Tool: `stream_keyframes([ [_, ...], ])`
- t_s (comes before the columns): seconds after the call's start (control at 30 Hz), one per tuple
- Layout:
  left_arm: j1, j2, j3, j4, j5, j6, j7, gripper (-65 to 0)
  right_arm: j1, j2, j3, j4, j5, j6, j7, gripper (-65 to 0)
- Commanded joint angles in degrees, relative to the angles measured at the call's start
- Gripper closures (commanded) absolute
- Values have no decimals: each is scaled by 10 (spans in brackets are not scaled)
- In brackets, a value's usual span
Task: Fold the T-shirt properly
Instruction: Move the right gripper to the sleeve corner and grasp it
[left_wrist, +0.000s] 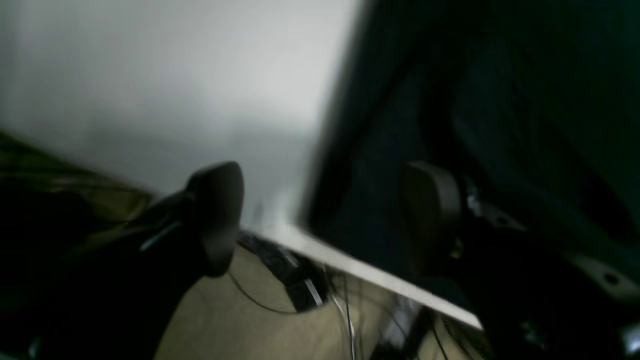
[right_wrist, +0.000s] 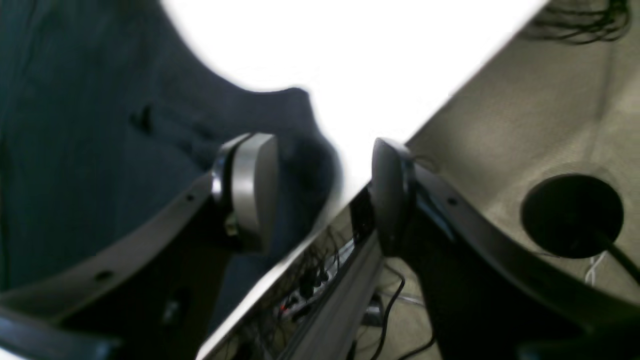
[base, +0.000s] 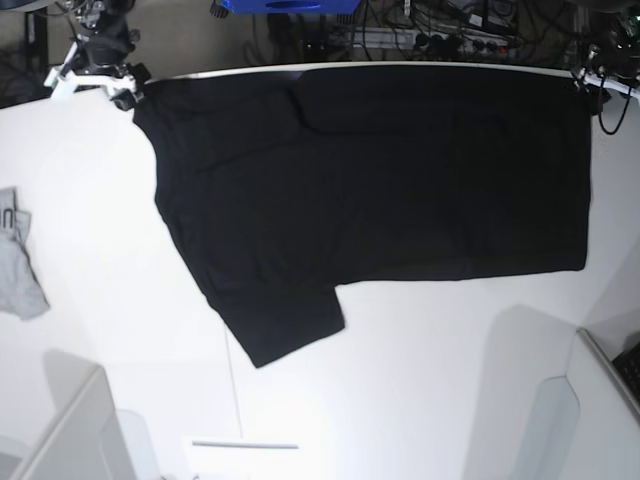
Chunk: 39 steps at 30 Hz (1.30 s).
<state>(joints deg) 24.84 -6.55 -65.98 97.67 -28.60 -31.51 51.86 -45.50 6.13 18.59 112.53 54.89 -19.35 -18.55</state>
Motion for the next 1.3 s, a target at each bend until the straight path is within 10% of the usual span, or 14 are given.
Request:
stream_keyframes([
  [0.0,3,-10,-11,24,-7,-3,-11,-466,2,7,7,11,-1,4,12,-296],
  [0.33,-41,-59,54,63,-5,-3,-11,-433,173,107,-81,-26,-2,5,-18,-294],
  [0.6,-102,-72,102,50,83,-3,-11,0,377,118,-162,-136,-2,5,-96,-293],
  [1.13,-128,-72,103,50,132,-5,-12,0,716,115,-334,-513,-2,7,-95,-434],
  [1.27,-128,-71,103,50,132,-5,-12,0,773,112,-365,-600,-1,74,-95,-429],
])
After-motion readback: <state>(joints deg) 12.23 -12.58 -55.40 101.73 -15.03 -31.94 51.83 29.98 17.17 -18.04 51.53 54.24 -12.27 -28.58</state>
